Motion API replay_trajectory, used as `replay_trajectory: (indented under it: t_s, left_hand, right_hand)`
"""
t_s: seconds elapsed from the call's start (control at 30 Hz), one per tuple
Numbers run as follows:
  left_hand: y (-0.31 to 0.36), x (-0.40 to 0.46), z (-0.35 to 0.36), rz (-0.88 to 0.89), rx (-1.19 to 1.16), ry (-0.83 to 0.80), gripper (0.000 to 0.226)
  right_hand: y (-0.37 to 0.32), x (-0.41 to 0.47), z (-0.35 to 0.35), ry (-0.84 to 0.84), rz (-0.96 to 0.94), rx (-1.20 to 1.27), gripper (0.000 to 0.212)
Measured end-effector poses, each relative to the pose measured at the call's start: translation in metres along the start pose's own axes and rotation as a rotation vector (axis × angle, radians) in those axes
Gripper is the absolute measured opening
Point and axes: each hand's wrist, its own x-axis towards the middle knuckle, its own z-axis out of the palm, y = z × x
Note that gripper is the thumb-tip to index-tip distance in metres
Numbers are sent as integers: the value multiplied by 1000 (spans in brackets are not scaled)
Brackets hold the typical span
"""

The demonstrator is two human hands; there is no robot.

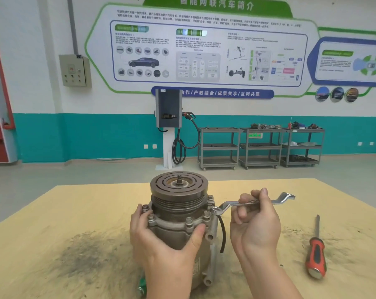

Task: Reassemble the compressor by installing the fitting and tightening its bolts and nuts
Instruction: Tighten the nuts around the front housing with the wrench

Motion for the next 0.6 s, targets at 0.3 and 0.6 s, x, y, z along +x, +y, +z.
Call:
replay_trajectory:
  t_s: [0.3,0.6]
  left_hand:
    - [-8,12,-16,-56,69,-82,125]
    - [-19,15,-12,-21,93,-88,124]
  right_hand:
    - [5,2,-3,-113,-78,-107,28]
    - [12,-31,-11,-617,-912,-435,14]
